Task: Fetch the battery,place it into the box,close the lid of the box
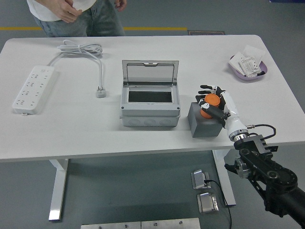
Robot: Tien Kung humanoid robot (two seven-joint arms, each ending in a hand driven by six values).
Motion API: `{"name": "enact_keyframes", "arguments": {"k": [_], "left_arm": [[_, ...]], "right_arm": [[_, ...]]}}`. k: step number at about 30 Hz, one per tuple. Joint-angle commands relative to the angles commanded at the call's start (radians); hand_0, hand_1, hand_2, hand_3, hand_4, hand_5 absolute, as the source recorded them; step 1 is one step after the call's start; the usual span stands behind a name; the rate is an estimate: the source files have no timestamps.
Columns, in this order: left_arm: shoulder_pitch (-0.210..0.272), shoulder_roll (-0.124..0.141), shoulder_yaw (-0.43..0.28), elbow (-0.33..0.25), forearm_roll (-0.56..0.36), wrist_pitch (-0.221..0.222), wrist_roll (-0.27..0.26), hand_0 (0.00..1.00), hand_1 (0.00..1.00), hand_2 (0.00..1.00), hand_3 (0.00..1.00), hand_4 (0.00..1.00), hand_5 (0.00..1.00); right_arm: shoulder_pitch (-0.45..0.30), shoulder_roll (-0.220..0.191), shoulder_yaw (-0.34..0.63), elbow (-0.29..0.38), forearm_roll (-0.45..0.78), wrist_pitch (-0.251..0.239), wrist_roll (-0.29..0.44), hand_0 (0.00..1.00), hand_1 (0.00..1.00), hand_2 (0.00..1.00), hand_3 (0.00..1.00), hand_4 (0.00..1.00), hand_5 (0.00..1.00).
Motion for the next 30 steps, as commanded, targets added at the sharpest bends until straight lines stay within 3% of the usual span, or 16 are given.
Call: {"name": "enact_keyframes", "arguments": {"k": [1, 2, 14, 30], "left_arm": [[0.0, 0.0, 0.001, 0.0, 0.0, 0.0, 0.0, 0.627, 0.692, 0.634, 0.624, 0.663, 0.06], [-0.001, 0.0, 0.002, 0.0, -0.001, 0.0, -0.001, 0.627, 0.692, 0.636, 0.624, 0.665, 0.062], [-0.002, 0.003, -0.006, 0.0, 0.014, 0.0, 0.002, 0.627, 0.692, 0.636, 0.627, 0.667, 0.062], [-0.005, 0.003, -0.019, 0.0, 0.04, -0.001, 0.007, 0.627, 0.692, 0.64, 0.63, 0.674, 0.069]], "right_arm": [[0.0, 0.0, -0.001, -0.001, 0.002, -0.001, 0.001, 0.457, 0.529, 0.559, 0.633, 0.283, 0.058], [0.001, 0.0, -0.001, -0.001, 0.004, -0.001, 0.002, 0.382, 0.486, 0.532, 0.607, 0.014, 0.009], [0.003, 0.003, -0.002, -0.005, 0.015, -0.004, 0.009, 0.373, 0.484, 0.53, 0.597, 0.005, 0.02], [0.032, -0.003, 0.007, -0.006, 0.008, 0.001, 0.015, 0.44, 0.516, 0.564, 0.594, 0.002, 0.002]]}}
